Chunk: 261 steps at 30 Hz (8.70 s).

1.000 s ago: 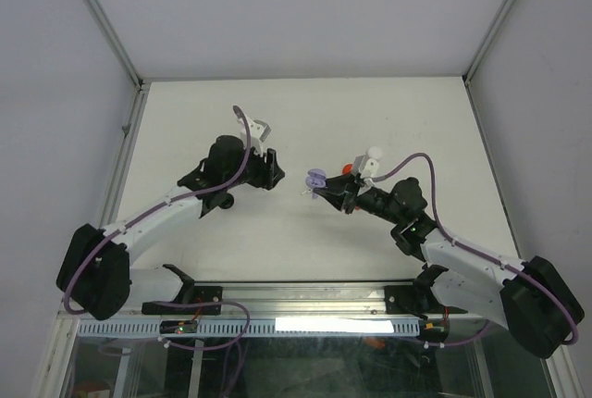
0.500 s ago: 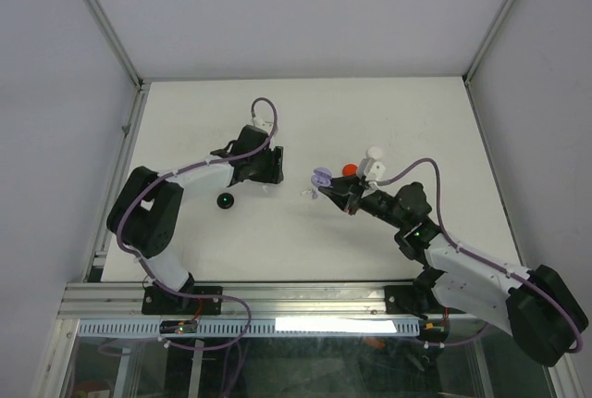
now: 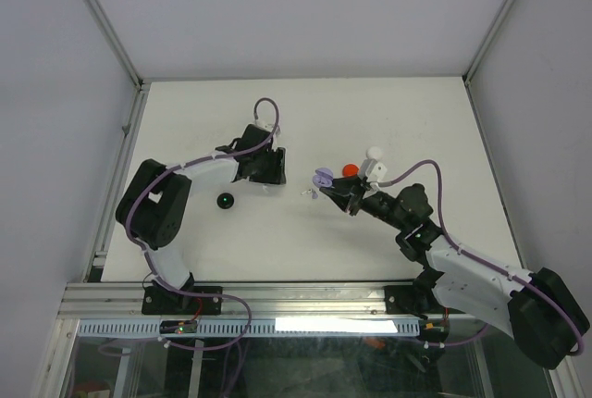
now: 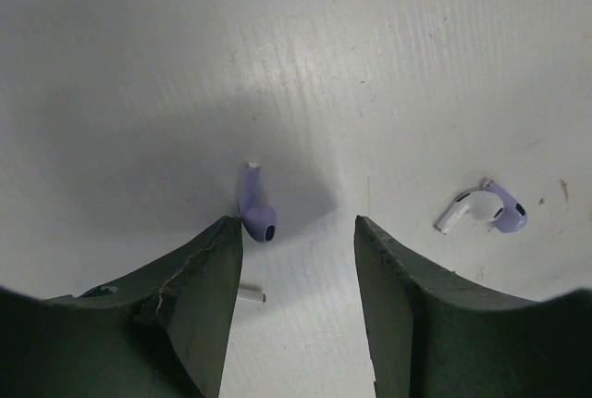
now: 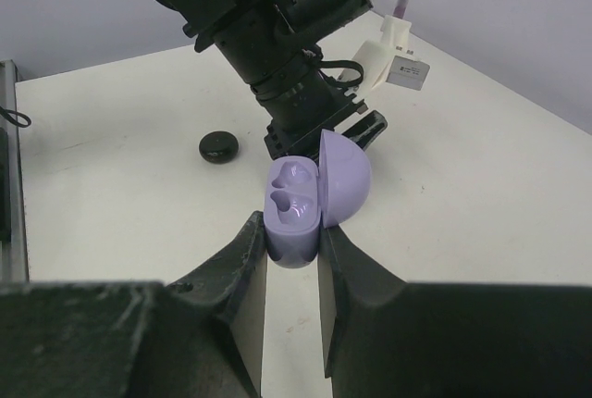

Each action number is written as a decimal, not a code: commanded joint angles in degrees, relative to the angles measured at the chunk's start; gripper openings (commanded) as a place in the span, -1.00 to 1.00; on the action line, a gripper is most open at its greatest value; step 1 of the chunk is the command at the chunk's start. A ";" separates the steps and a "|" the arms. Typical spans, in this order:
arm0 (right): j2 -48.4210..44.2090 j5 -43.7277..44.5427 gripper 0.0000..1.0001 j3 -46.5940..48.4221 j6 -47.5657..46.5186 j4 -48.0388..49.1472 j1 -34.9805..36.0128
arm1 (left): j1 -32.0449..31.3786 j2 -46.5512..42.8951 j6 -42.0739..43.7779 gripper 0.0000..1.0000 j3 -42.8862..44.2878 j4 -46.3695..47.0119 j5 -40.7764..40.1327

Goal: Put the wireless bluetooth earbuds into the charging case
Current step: Adjust the earbud at the center of the board, then pick up the earbud from the center of the board, then place the earbud in the charging case, then adjust the earbud at the center of the board.

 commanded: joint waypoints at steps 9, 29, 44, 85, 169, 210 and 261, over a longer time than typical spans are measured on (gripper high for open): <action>-2.74 1.23 -0.84 -0.22 -0.57 1.45 -0.19 | -0.19 1.23 -7.00 0.01 3.50 1.16 10.22; -4.46 1.78 -0.83 -1.55 -0.05 1.98 -0.20 | -1.51 6.94 -5.80 0.05 9.43 3.07 5.91; -5.94 2.99 -0.82 -1.72 -0.23 0.14 -0.24 | -2.27 2.75 7.34 -0.09 12.73 2.93 1.91; -7.49 2.42 -0.82 -1.67 0.38 -2.27 -0.24 | -4.39 12.83 28.57 -0.26 22.20 -12.33 2.58; 10.11 2.05 -0.83 0.82 5.58 29.02 0.28 | -18.08 -32.09 -23.14 -0.70 -24.29 61.49 0.04; 8.34 3.14 -0.83 0.27 5.40 29.15 0.33 | -20.17 -35.69 -18.91 -0.43 -26.05 53.48 -7.67; -15.21 30.79 -0.84 -7.37 2.79 -3.42 0.23 | -11.71 4.42 6.14 0.16 5.35 17.97 12.68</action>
